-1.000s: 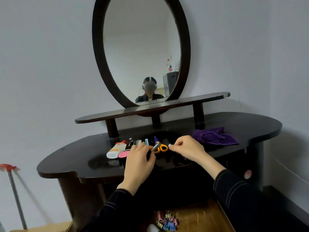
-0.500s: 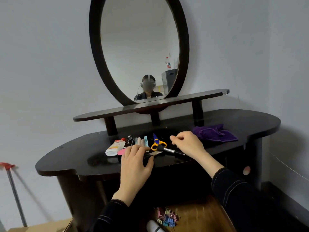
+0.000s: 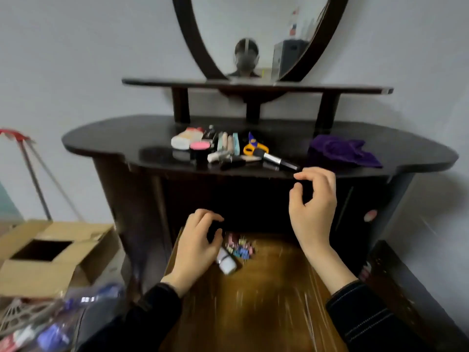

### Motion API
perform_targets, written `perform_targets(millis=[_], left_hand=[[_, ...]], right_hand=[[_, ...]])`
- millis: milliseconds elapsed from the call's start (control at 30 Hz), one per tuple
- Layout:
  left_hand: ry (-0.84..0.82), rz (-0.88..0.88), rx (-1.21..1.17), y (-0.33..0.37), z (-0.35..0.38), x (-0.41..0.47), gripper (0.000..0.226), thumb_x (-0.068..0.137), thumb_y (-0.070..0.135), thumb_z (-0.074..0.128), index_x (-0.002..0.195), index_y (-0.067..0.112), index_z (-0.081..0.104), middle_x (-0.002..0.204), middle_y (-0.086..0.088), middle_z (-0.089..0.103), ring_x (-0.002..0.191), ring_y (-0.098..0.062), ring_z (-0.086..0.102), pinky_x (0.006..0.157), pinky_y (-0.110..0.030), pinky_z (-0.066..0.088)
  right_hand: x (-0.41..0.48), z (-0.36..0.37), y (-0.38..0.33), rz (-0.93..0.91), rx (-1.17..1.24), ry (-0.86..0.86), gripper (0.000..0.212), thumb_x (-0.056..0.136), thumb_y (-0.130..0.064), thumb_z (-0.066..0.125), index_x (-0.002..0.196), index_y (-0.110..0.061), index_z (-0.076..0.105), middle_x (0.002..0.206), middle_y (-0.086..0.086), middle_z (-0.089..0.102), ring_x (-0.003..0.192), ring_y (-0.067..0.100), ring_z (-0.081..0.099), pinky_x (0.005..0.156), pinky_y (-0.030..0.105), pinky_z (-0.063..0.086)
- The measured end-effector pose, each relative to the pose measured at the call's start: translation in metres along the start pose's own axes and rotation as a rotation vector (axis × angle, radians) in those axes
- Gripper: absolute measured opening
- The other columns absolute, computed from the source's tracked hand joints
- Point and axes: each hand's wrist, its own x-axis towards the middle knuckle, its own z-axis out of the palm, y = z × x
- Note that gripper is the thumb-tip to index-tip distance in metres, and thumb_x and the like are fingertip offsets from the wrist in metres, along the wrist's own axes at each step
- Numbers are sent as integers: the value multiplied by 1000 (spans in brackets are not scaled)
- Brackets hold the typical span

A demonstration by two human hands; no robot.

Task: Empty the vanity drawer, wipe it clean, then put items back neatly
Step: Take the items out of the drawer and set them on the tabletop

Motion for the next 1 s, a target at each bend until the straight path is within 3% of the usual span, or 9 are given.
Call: perform_targets(millis=[67,133,200,333,433,533,667,800,1000], left_hand=[[-202,-147,-22,-16,14,-22,21,85,8,65,102,20,65,99,10,58,89,-5,57,72,-26,49],[-357,-287,-3,-30,29,-37,20,82,7,64,93,24,65,89,10,60,79,-5,58,67,-25,46],[-450,-469,-46,-42,42,-47,18,82,7,63,85,25,65,81,11,64,72,-5,60,62,-20,45],[-397,-1030,-384,-53,60,-53,10,89,-2,58,91,1,67,64,-6,64,49,-18,60,48,-31,51],[-358,-1214,-543,-53,68,-49,8,92,1,58,93,3,66,71,-11,65,51,-18,60,48,-28,53],[-310,-1396,-752,-54,75,-42,16,93,6,62,109,2,61,82,-13,66,63,-24,64,57,-32,55],[-316,-1446,-771,-60,85,-41,22,94,8,62,114,1,58,83,-13,65,64,-24,62,56,-31,52],[-326,-1469,-818,-64,90,-38,28,93,10,63,119,0,59,85,-13,66,67,-24,63,58,-30,51],[-373,-1401,-792,-60,88,-36,28,94,11,63,119,0,60,85,-13,67,66,-24,62,56,-28,52]], right_hand=[[-35,-2,4,-112,-55,-93,14,92,-3,57,101,-9,65,108,3,57,106,12,53,96,17,38],[-70,0,16,-176,-93,-254,12,94,-8,54,99,-12,64,105,-2,56,101,8,51,89,12,37],[-105,7,34,-68,-176,-503,12,98,-18,51,103,-18,62,108,-9,53,98,3,52,81,10,43],[-156,31,75,371,-303,-989,20,100,-26,57,120,-27,60,125,-13,53,97,3,61,83,26,58],[-170,43,96,485,-346,-1081,22,101,-26,57,123,-28,59,122,-10,61,98,3,61,84,25,57],[-176,61,110,517,-392,-1121,29,102,-26,56,131,-26,57,127,-6,60,103,8,61,82,23,54],[-172,92,124,414,-493,-1118,38,104,-24,51,142,-24,49,139,-2,48,111,18,61,78,27,53],[-176,116,132,294,-569,-1181,46,103,-19,53,148,-25,44,146,-1,40,101,20,65,67,25,52],[-182,118,138,277,-557,-1170,32,97,-2,59,124,-19,65,132,1,58,107,21,64,81,29,54]])
